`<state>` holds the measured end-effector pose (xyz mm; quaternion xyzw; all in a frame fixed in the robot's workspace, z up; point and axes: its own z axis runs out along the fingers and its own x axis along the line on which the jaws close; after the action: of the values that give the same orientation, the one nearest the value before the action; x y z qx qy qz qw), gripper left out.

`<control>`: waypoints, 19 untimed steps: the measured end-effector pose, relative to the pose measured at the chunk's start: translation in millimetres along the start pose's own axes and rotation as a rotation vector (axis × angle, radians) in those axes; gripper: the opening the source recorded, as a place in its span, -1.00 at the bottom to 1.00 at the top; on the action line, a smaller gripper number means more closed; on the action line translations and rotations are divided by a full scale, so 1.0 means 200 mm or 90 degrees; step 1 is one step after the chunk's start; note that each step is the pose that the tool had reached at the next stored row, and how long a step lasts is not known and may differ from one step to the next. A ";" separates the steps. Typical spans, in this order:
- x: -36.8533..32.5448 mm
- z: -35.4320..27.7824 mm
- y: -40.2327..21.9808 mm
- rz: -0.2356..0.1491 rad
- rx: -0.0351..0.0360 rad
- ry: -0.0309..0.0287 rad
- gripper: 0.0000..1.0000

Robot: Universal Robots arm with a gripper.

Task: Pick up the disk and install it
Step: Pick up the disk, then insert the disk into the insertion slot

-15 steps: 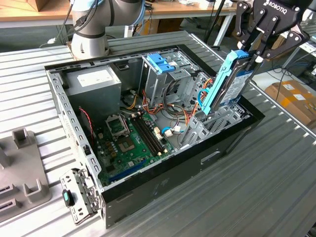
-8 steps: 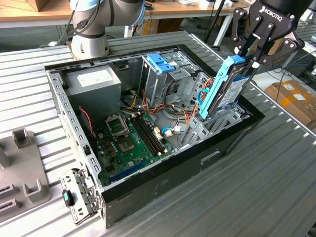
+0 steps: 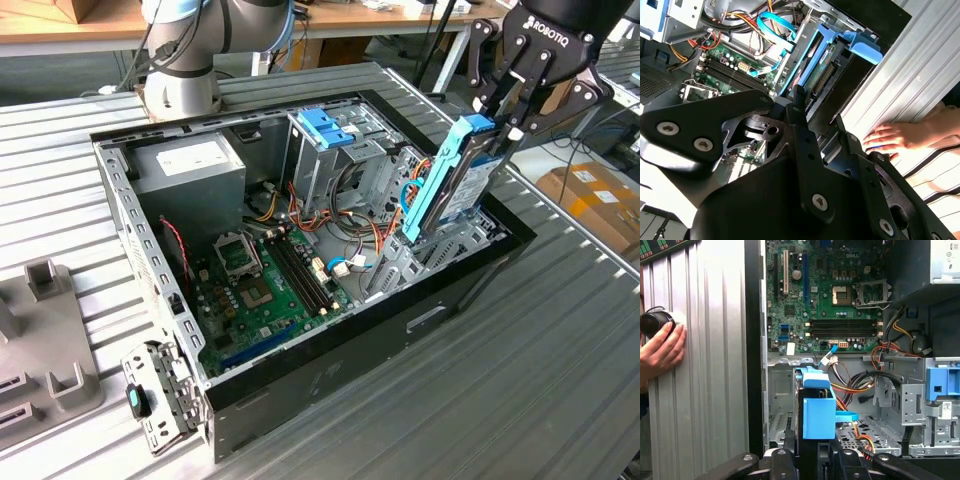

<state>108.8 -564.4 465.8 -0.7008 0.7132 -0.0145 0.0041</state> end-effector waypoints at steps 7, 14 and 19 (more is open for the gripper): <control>-0.002 0.006 0.003 -0.014 0.0002 -0.0002 -0.30; -0.003 0.012 0.012 -0.016 0.0002 0.0006 -0.30; -0.010 0.013 0.013 -0.016 0.0002 0.0005 -0.30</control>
<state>106.3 -562.3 463.1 -0.7096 0.7045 -0.0150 0.0037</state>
